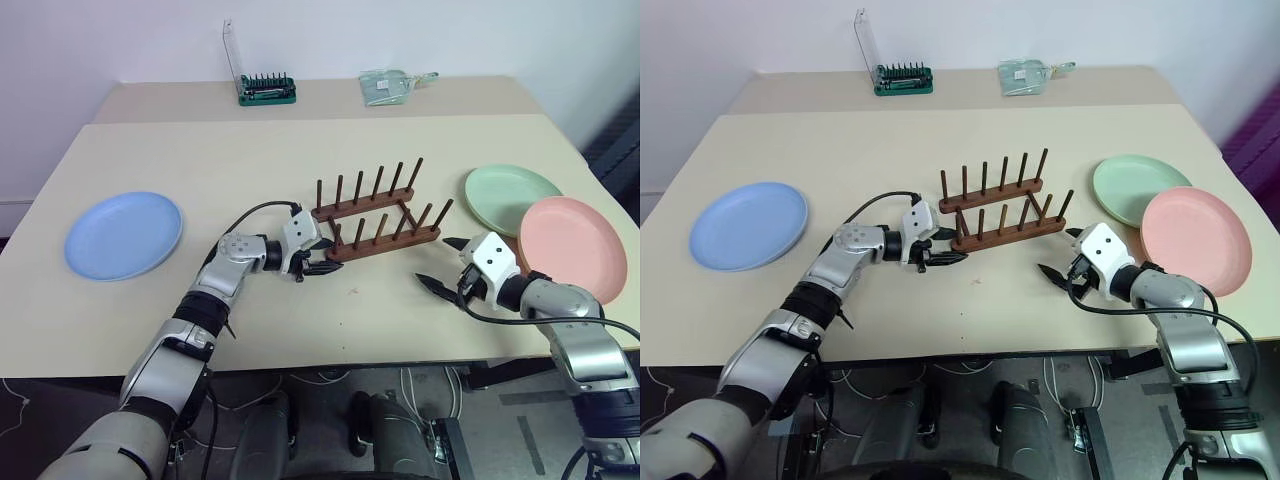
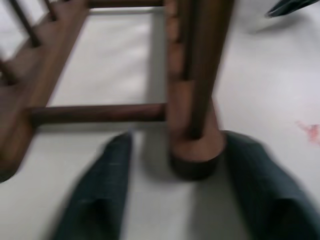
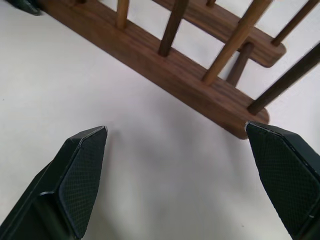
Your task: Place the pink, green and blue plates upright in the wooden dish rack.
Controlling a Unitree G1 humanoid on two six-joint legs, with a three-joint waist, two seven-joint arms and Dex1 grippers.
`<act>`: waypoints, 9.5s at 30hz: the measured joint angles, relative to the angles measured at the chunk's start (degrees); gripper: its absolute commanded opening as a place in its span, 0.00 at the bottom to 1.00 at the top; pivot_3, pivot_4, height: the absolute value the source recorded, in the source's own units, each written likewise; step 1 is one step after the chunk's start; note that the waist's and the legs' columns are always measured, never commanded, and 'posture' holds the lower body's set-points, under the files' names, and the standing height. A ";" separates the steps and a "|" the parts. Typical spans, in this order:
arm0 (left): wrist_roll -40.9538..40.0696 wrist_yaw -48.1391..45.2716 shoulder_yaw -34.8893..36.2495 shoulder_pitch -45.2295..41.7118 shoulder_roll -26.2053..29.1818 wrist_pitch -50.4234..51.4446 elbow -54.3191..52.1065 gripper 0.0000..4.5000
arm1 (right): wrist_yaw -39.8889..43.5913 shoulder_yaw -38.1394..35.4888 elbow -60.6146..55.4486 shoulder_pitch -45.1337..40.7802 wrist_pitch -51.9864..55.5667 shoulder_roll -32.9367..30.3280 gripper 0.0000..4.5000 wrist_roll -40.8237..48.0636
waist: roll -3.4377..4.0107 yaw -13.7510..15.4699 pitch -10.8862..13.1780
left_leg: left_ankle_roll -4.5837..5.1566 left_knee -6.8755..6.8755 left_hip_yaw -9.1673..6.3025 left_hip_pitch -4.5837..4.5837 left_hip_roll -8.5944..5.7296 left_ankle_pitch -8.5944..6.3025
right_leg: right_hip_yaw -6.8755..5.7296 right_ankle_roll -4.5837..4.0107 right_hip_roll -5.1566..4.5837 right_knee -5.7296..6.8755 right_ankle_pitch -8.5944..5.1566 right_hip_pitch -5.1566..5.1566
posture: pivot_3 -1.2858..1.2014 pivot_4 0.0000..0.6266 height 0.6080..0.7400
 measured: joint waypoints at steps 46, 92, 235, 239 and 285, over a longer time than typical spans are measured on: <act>-4.90 11.11 -1.94 15.98 -3.83 14.12 -28.70 0.00 | -3.70 -8.17 -1.01 -1.84 5.51 -6.41 0.98 -3.41 | 0.26 -0.11 -0.16 | 0.20 0.51 -0.15 -0.13 -0.06 -0.25 | -0.07 -0.06 -0.14 -0.06 -0.15 0.27 | 0.52 0.24 0.92; -9.39 5.74 0.65 16.22 -4.07 16.44 -32.15 0.00 | -4.88 -16.05 9.35 -42.30 37.75 5.08 0.01 35.29 | 0.27 -0.92 0.12 | 0.35 0.53 -0.13 -0.37 -0.12 -0.35 | -0.05 -0.11 -0.17 -0.09 -0.08 0.04 | 0.52 0.24 0.92; -11.15 52.99 33.75 10.59 -5.04 26.27 -41.03 0.74 | 1.64 11.33 -4.88 -45.24 13.96 4.02 0.70 17.60 | 0.44 -2.83 0.31 | 0.47 0.36 0.19 -0.14 0.07 -0.42 | 0.32 0.21 0.07 0.08 0.11 -0.20 | 0.52 0.24 0.92; -5.14 70.35 46.01 11.55 -1.77 38.72 -44.40 0.74 | 3.40 14.97 -3.98 -42.68 12.67 7.18 0.70 15.32 | 0.34 -2.56 0.37 | 0.46 0.40 0.19 -0.16 0.04 -0.41 | 0.32 0.22 0.04 0.10 0.12 -0.18 | 0.52 0.24 0.92; -15.98 67.98 32.07 -5.88 -11.88 51.60 -55.08 0.00 | -9.41 30.80 27.75 -49.76 -31.92 17.20 1.00 -30.21 | -0.41 -1.64 0.45 | 0.28 0.48 0.25 -0.31 -0.05 -0.32 | 0.38 0.23 0.12 -0.02 0.25 -0.22 | 0.52 0.24 0.92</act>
